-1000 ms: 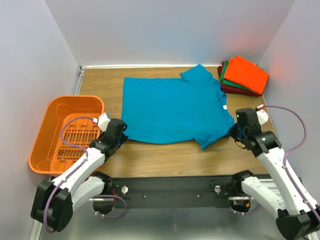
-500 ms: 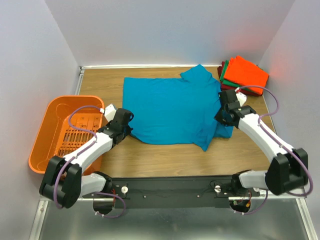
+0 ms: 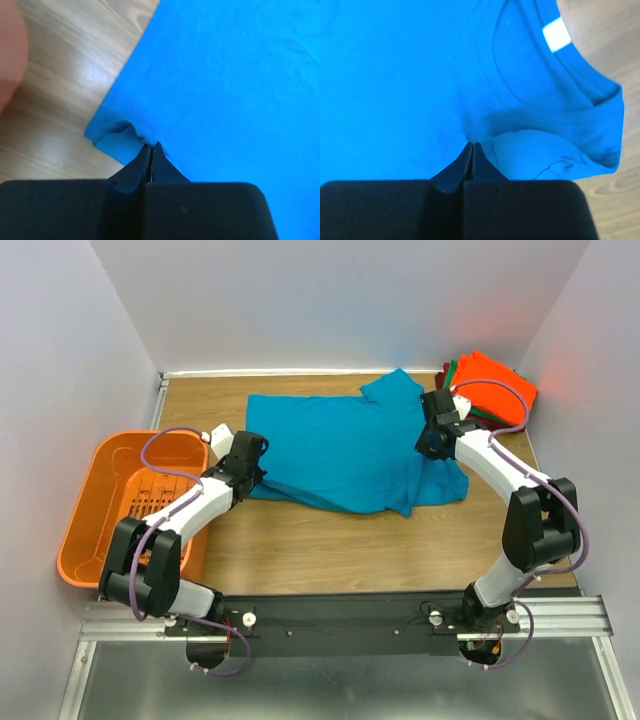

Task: Fold and stack the t-shirts
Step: Fold the tshirt

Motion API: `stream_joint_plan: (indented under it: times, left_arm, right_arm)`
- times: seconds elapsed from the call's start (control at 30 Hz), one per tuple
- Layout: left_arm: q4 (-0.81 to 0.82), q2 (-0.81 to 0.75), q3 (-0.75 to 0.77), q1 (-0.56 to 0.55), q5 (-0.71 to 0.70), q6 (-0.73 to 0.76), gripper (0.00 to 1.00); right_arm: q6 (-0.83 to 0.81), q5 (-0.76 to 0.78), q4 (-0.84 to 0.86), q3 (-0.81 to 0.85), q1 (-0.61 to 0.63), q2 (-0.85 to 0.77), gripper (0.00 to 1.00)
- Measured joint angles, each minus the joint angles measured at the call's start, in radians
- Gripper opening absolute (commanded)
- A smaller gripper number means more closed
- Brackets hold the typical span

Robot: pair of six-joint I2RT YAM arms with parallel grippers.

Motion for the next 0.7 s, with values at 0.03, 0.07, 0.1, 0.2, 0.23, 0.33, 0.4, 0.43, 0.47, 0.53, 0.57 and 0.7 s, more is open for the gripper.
stream_joint_plan:
  times: [0.03, 0.07, 0.1, 0.2, 0.23, 0.33, 0.4, 0.43, 0.47, 0.53, 0.57, 0.7]
  left_arm:
    - [0.003, 0.011, 0.006, 0.01, 0.0, 0.005, 0.0]
    - [0.009, 0.023, 0.013, 0.021, 0.0, 0.008, 0.0]
    - [0.011, 0.029, 0.016, 0.027, 0.0, 0.009, 0.0]
    - [0.024, 0.053, 0.03, 0.047, 0.001, 0.016, 0.0]
    - [0.026, 0.061, 0.035, 0.053, 0.001, 0.018, 0.0]
    - [0.039, 0.085, 0.048, 0.058, 0.002, 0.021, 0.0]
    - [0.043, 0.1, 0.056, 0.058, 0.002, 0.021, 0.0]
    - [0.046, 0.106, 0.058, 0.058, 0.002, 0.021, 0.0]
    - [0.049, 0.114, 0.059, 0.058, 0.002, 0.021, 0.0]
    - [0.049, 0.121, 0.06, 0.06, 0.002, 0.021, 0.0]
    - [0.049, 0.125, 0.06, 0.06, 0.003, 0.021, 0.0]
    - [0.048, 0.134, 0.071, 0.063, 0.003, 0.021, 0.0]
  right_arm:
    - [-0.007, 0.0, 0.003, 0.017, -0.005, 0.013, 0.01]
    - [-0.012, 0.0, 0.005, 0.027, -0.01, 0.019, 0.01]
    - [-0.019, 0.0, 0.006, 0.039, -0.016, 0.028, 0.01]
    - [-0.035, -0.005, 0.012, 0.067, -0.042, 0.041, 0.01]
    - [-0.039, -0.006, 0.013, 0.072, -0.052, 0.043, 0.01]
    - [-0.049, -0.02, 0.016, 0.084, -0.08, 0.047, 0.01]
    - [-0.057, -0.031, 0.023, 0.089, -0.111, 0.051, 0.01]
    - [-0.06, -0.032, 0.024, 0.089, -0.121, 0.052, 0.01]
    - [-0.061, -0.036, 0.025, 0.089, -0.131, 0.053, 0.01]
    - [-0.065, -0.048, 0.03, 0.089, -0.152, 0.053, 0.01]
    - [-0.068, -0.054, 0.032, 0.09, -0.162, 0.055, 0.01]
    - [-0.071, -0.068, 0.045, 0.097, -0.18, 0.058, 0.01]
